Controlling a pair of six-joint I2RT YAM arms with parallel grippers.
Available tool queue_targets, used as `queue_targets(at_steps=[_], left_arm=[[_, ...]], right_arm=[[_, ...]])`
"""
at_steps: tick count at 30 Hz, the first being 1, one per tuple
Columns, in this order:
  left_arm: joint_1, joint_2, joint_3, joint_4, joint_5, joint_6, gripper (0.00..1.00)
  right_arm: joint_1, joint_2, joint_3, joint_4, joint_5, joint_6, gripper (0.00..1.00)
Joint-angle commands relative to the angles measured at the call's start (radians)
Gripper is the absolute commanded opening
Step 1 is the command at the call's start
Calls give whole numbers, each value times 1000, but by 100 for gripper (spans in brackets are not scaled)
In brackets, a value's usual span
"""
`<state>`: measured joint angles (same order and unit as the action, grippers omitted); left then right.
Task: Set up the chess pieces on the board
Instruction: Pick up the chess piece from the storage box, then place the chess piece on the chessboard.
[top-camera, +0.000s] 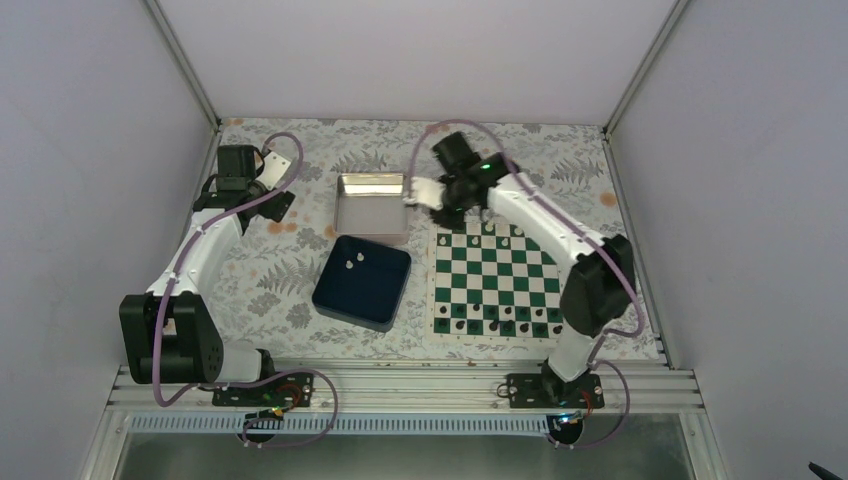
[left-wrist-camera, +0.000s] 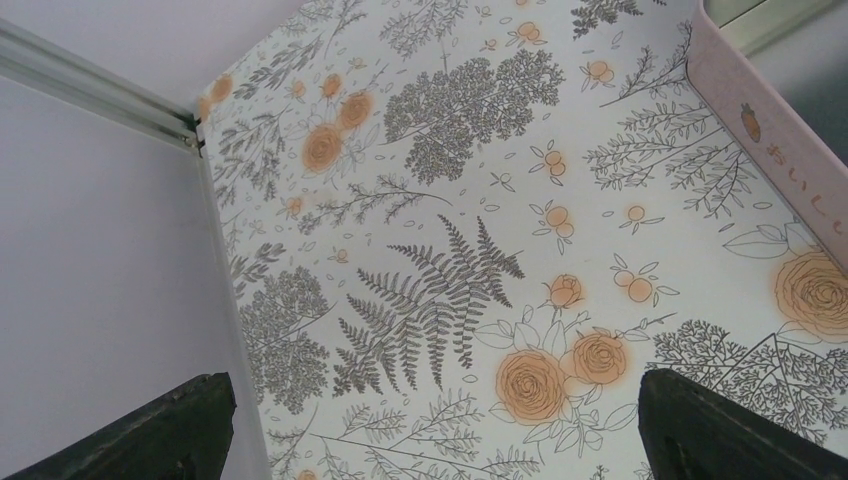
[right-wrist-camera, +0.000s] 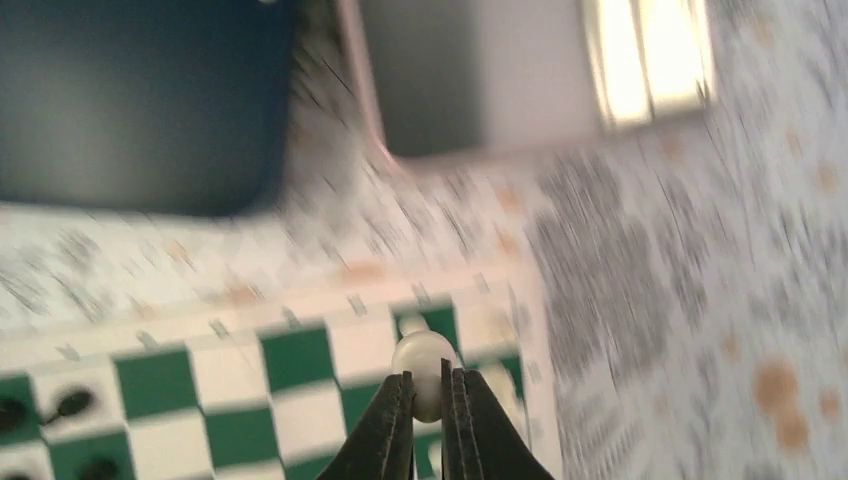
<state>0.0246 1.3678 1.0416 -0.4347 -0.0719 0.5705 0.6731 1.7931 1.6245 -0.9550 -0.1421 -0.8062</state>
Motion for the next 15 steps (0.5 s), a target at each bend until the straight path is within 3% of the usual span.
queue_targets(at_steps=[1, 10, 15], left_arm=[[6, 8, 34, 38, 31, -48, 100], [6, 30, 57, 54, 77, -95, 100], [6, 25, 53, 55, 79, -93, 100]], right_arm=[[-184, -91, -110, -40, 36, -18, 4], [-507, -174, -329, 6, 22, -117, 4], [-592, -165, -438, 66, 16, -148, 4]])
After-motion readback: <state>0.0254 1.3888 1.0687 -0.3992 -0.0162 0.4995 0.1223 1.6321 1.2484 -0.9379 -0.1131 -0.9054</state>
